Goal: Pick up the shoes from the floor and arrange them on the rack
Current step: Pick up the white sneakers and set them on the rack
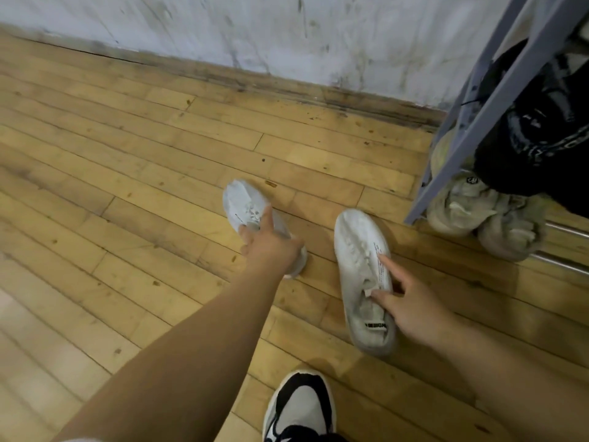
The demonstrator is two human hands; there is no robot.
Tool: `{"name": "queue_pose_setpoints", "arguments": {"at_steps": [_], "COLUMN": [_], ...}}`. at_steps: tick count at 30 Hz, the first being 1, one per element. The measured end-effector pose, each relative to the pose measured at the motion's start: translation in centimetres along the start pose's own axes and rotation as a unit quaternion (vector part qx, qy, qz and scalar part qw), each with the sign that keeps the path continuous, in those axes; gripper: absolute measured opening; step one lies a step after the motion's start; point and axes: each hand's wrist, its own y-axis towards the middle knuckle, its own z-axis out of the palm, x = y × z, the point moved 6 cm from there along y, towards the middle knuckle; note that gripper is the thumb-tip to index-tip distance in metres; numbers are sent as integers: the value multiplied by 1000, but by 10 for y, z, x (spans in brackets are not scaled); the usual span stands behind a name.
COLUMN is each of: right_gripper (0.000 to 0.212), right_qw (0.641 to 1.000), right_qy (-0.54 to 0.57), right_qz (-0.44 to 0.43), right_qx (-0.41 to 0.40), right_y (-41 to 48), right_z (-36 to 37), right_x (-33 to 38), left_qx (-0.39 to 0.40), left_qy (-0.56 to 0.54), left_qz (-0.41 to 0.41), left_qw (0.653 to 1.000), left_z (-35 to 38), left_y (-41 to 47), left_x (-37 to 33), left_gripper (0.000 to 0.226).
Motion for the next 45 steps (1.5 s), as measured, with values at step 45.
{"name": "queue_pose_setpoints", "arguments": {"at_steps": [45], "right_gripper": [57], "right_qw": [861], "right_qy": [88], "right_qz": [-265], "right_qx": [-425], "right_y": [-345], "right_z": [-362], "right_x": [236], "left_qx": [-11], "left_qy": [-217], "left_qz": [437], "left_qw": [873], "left_z": [-158], "left_y": [-402], "left_x": [-357], "left_gripper": [103]}}
